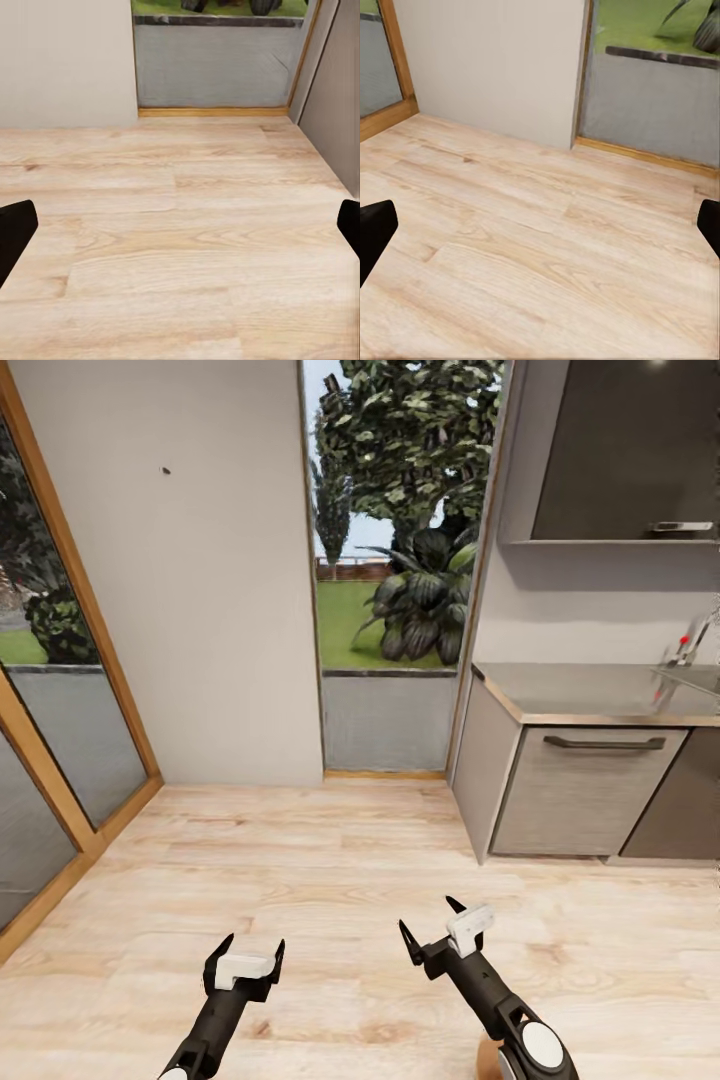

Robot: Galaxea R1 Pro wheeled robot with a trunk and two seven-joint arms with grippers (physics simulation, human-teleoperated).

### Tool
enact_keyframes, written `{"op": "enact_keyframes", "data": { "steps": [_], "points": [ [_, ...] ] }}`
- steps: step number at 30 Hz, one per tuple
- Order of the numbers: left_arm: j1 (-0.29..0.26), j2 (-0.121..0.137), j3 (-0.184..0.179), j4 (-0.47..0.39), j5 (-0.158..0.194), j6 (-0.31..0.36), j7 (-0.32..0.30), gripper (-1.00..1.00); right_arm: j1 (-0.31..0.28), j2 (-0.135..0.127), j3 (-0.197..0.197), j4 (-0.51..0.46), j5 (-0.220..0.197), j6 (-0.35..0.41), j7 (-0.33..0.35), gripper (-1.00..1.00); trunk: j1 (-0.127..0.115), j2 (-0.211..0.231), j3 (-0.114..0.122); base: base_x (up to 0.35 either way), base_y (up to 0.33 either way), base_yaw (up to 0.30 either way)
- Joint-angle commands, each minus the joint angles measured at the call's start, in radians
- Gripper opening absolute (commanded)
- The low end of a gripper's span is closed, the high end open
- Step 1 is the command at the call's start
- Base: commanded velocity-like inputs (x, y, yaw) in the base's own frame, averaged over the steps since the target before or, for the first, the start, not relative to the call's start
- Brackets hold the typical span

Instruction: Put the three can of soda from the living room inside the tash can in the kitchen.

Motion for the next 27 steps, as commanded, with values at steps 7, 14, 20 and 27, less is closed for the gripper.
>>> {"op": "enact_keyframes", "data": {
  "steps": [7,14,20,27],
  "points": [
    [0.0,0.001,0.0,0.0,0.0,0.0,0.001,1.0,0.0,0.0,0.001,0.001,0.0,0.0,-0.001,1.0,0.0,0.0,0.0,0.008,-0.284,0.0],
    [0.0,0.001,0.0,0.001,0.0,-0.001,0.001,1.0,0.0,0.001,0.001,0.001,0.0,0.001,-0.001,1.0,0.0,0.0,0.0,0.001,-0.273,0.0],
    [0.0,0.001,0.0,0.0,0.001,-0.001,-0.002,1.0,0.0,0.001,0.001,0.001,0.001,0.002,-0.002,1.0,0.0,0.0,0.0,0.0,-0.097,0.0],
    [0.0,0.001,0.0,0.0,0.002,-0.002,-0.003,1.0,0.0,0.001,0.002,0.002,0.002,0.002,-0.002,1.0,0.0,0.0,0.0,-0.001,-0.016,0.0]
  ]
}}
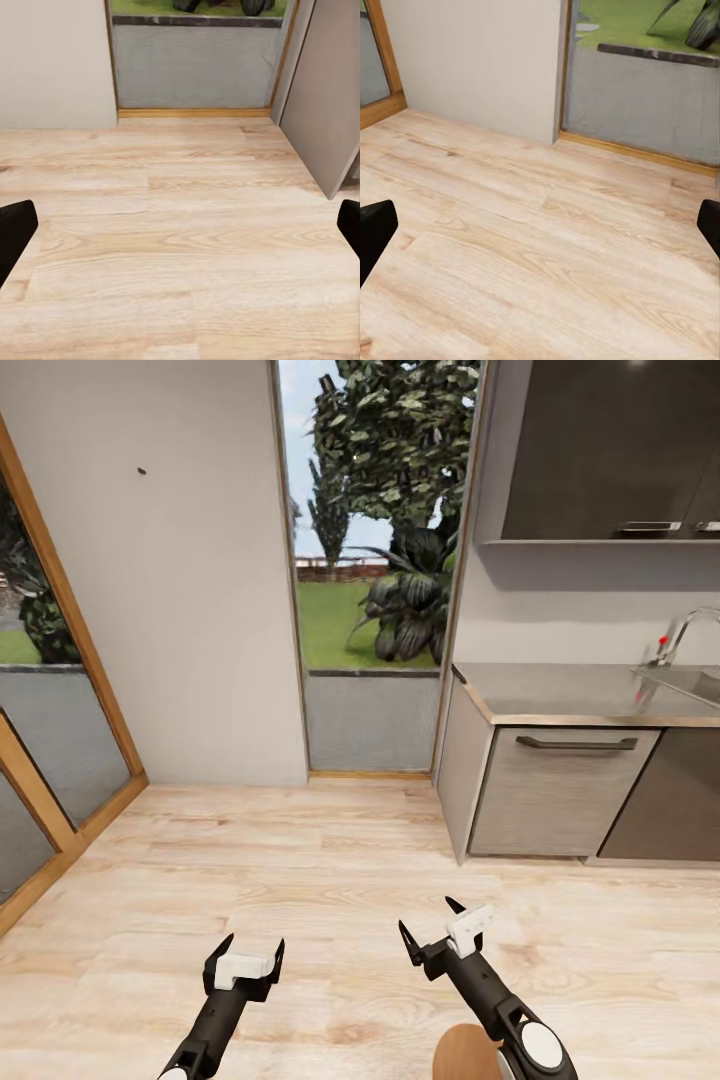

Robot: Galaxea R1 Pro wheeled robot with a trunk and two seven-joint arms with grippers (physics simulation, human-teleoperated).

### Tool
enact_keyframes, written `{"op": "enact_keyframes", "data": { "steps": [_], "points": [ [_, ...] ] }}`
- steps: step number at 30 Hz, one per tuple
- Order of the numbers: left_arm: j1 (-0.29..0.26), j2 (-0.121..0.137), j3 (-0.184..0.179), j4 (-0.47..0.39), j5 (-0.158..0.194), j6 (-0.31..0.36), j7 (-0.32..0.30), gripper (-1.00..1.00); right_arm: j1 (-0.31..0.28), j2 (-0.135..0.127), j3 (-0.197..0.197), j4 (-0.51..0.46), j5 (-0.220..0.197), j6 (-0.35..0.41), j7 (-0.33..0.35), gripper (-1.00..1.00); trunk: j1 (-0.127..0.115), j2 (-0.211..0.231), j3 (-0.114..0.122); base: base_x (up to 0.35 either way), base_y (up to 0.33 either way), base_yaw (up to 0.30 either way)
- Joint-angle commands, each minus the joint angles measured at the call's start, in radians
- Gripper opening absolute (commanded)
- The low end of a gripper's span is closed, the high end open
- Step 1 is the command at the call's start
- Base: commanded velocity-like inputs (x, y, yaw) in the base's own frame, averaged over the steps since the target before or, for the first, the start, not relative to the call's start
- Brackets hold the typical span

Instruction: Put the three can of soda from the living room inside the tash can in the kitchen.

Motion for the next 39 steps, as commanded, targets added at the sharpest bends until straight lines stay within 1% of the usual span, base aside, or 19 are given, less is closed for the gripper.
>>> {"op": "enact_keyframes", "data": {
  "steps": [1,8,17,22,31,39],
  "points": [
    [0.0,0.0,0.0,0.0,0.0,0.0,0.0,1.0,0.0,0.0,0.0,0.0,0.0,0.0,0.0,1.0,0.0,0.0,0.0,-0.018,-0.004,0.0],
    [0.0,0.0,0.0,0.0,-0.001,0.0,0.0,1.0,0.0,-0.001,-0.003,0.0,-0.005,-0.001,0.001,1.0,0.0,0.0,0.0,-0.105,-0.058,0.0],
    [0.0,0.0,0.0,0.0,-0.001,0.0,0.0,1.0,0.0,-0.002,-0.006,0.0,-0.007,-0.007,0.001,1.0,0.0,0.0,0.0,-0.209,-0.19,0.0],
    [0.0,0.0,0.0,0.0,0.0,0.0,0.0,1.0,0.0,-0.002,-0.006,0.0,-0.008,-0.009,0.001,1.0,0.0,0.0,0.0,-0.114,-0.192,0.0],
    [0.0,0.0,0.0,-0.001,0.0,0.0,0.0,1.0,-0.001,-0.002,-0.006,0.0,-0.008,-0.011,0.001,1.0,0.0,0.0,0.0,0.043,-0.182,0.0],
    [0.001,0.001,0.0,-0.001,0.001,0.0,0.0,1.0,0.0,-0.002,-0.006,0.0,-0.008,-0.011,0.002,1.0,0.0,0.0,0.0,0.027,-0.058,0.0]
  ]
}}
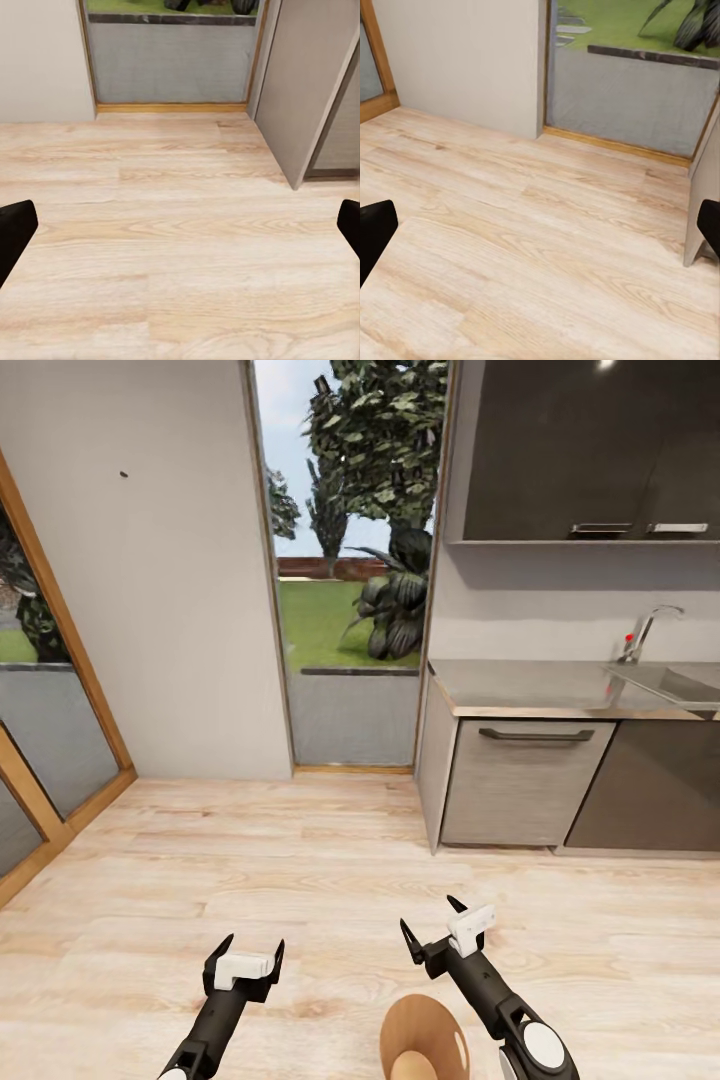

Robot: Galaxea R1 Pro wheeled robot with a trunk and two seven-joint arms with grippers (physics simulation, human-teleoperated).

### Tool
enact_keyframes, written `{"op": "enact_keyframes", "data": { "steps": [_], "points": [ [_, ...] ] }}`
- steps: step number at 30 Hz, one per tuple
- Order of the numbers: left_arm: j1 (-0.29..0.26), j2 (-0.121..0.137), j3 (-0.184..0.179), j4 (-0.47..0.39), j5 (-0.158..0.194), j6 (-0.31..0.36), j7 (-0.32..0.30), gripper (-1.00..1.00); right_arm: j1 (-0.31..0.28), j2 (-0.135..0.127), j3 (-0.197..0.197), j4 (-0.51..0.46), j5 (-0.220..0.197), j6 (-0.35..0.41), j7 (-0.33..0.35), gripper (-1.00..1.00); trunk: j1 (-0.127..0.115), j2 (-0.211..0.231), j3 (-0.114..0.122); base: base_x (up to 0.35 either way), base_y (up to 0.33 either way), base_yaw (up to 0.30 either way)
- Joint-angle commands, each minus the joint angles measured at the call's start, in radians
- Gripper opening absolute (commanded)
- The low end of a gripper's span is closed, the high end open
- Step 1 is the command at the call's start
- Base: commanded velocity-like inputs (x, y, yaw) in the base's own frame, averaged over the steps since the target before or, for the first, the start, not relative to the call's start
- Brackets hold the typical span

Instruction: Put the three can of soda from the living room inside the tash can in the kitchen.

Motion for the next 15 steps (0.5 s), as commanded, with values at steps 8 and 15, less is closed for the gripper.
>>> {"op": "enact_keyframes", "data": {
  "steps": [8,15],
  "points": [
    [0.0,-0.001,0.0,0.0,0.0,0.0,0.0,1.0,-0.001,0.0,0.001,0.0,0.0,0.0,0.0,1.0,0.0,0.0,0.0,0.003,-0.09,0.0],
    [-0.001,0.0,0.001,0.0,0.001,0.0,0.0,1.0,-0.001,0.0,0.0,-0.001,-0.002,0.011,0.003,1.0,0.0,0.0,0.0,0.0,-0.043,0.0]
  ]
}}
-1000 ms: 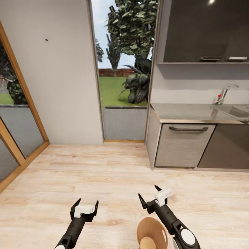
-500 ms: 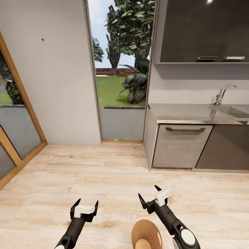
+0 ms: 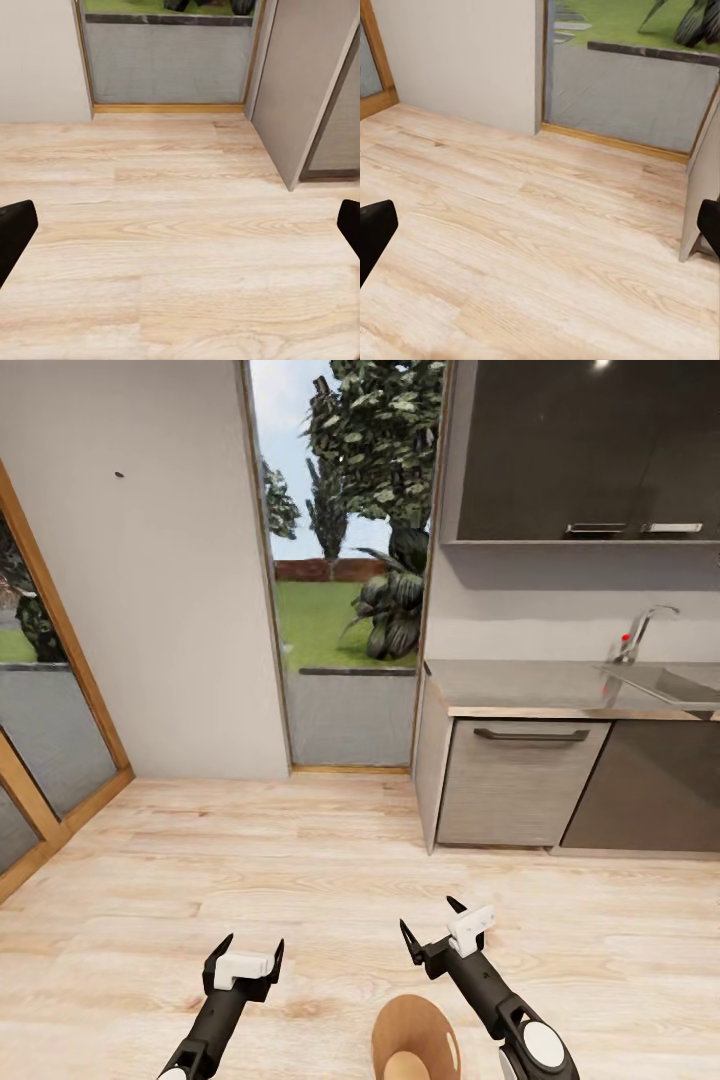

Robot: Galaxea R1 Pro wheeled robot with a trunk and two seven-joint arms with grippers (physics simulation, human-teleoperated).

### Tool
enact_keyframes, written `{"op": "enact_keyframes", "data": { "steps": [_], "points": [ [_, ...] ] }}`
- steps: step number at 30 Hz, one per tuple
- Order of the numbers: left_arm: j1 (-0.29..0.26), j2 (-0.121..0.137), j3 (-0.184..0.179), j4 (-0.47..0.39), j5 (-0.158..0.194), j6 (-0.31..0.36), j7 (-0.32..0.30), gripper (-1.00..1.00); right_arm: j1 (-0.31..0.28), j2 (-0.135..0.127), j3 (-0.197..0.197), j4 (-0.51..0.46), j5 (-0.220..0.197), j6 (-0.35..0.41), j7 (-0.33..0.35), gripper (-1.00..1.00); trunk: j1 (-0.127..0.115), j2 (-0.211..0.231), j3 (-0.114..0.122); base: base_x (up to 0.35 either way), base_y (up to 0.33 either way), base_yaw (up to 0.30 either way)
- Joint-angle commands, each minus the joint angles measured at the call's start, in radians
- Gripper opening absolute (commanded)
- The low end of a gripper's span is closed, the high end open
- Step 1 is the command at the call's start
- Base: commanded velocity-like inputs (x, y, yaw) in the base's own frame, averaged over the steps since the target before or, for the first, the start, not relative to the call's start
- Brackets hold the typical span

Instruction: Put the three can of soda from the living room inside the tash can in the kitchen.

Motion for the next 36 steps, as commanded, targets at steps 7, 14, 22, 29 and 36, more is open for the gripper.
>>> {"op": "enact_keyframes", "data": {
  "steps": [7,14,22,29,36],
  "points": [
    [-0.002,0.002,0.014,-0.01,0.004,0.0,0.003,1.0,-0.063,-0.001,-0.002,-0.025,-0.106,0.346,-0.001,1.0,0.0,0.0,0.0,0.0,-0.006,0.0],
    [-0.002,0.003,0.015,-0.012,0.002,0.007,0.001,1.0,-0.29,-0.012,-0.063,0.149,-0.2,0.853,0.008,1.0,0.0,0.0,0.0,0.0,0.0,0.0],
    [0.002,0.005,0.011,-0.012,0.0,0.011,0.001,1.0,-0.547,-0.102,-0.146,0.612,-0.212,1.033,0.162,1.0,0.0,0.0,0.0,0.0,0.0,0.0],
    [0.0,0.004,0.013,-0.007,0.002,0.005,0.005,1.0,-0.646,-0.135,-0.154,0.83,-0.21,1.018,0.186,1.0,0.0,0.0,0.0,0.0,0.0,0.0],
    [-0.002,0.002,0.014,-0.002,0.002,0.002,0.007,1.0,-0.668,-0.189,-0.159,0.857,-0.215,1.014,0.196,1.0,0.0,0.0,0.0,0.0,0.0,0.0]
  ]
}}
